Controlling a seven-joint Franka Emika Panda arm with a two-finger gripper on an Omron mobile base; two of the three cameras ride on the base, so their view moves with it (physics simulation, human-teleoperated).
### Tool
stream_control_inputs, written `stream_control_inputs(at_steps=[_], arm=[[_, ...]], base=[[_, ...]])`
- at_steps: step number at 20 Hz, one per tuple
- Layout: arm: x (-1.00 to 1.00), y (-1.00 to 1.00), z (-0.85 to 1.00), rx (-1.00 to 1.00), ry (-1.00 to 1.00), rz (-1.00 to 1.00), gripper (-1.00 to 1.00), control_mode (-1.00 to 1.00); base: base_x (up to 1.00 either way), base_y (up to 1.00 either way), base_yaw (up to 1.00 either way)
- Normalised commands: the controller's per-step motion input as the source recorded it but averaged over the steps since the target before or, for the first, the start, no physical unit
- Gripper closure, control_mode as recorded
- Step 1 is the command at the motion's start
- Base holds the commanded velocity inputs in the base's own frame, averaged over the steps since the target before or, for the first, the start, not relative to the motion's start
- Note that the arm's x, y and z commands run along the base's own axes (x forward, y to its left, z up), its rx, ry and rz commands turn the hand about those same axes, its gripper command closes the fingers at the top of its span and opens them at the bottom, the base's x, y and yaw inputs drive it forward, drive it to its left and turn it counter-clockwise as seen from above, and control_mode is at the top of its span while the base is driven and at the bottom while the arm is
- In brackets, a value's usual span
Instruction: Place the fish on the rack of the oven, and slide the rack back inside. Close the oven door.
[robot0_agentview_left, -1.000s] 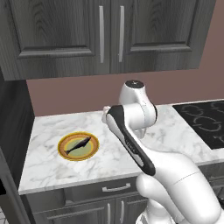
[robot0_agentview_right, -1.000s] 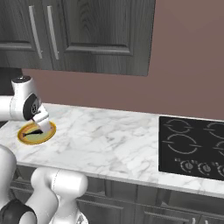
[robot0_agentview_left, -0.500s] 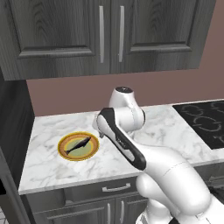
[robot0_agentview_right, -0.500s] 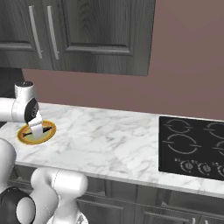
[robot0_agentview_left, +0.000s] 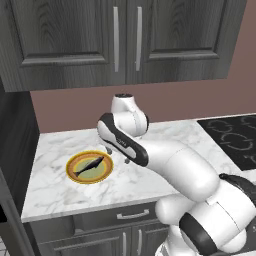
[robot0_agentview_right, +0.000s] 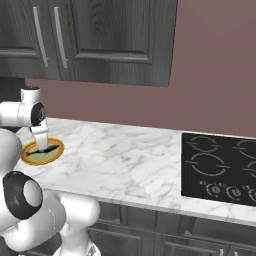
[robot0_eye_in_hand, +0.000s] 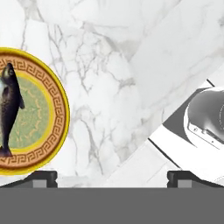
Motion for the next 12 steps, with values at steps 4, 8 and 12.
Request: stream_control_inputs(at_steps=[4,8,12], arm=[[0.27,0.11,-0.16,-0.05,0.00,-0.08,-1.00,-1.00],[0.22,0.22,-0.23,-0.02,-0.01,-0.05,-1.00,-1.00],[0.24,0.21,-0.21,0.00,0.00,-0.02,-1.00,-1.00]], base=[[0.00,0.00,0.00],[0.00,0.00,0.00],[0.00,0.00,0.00]])
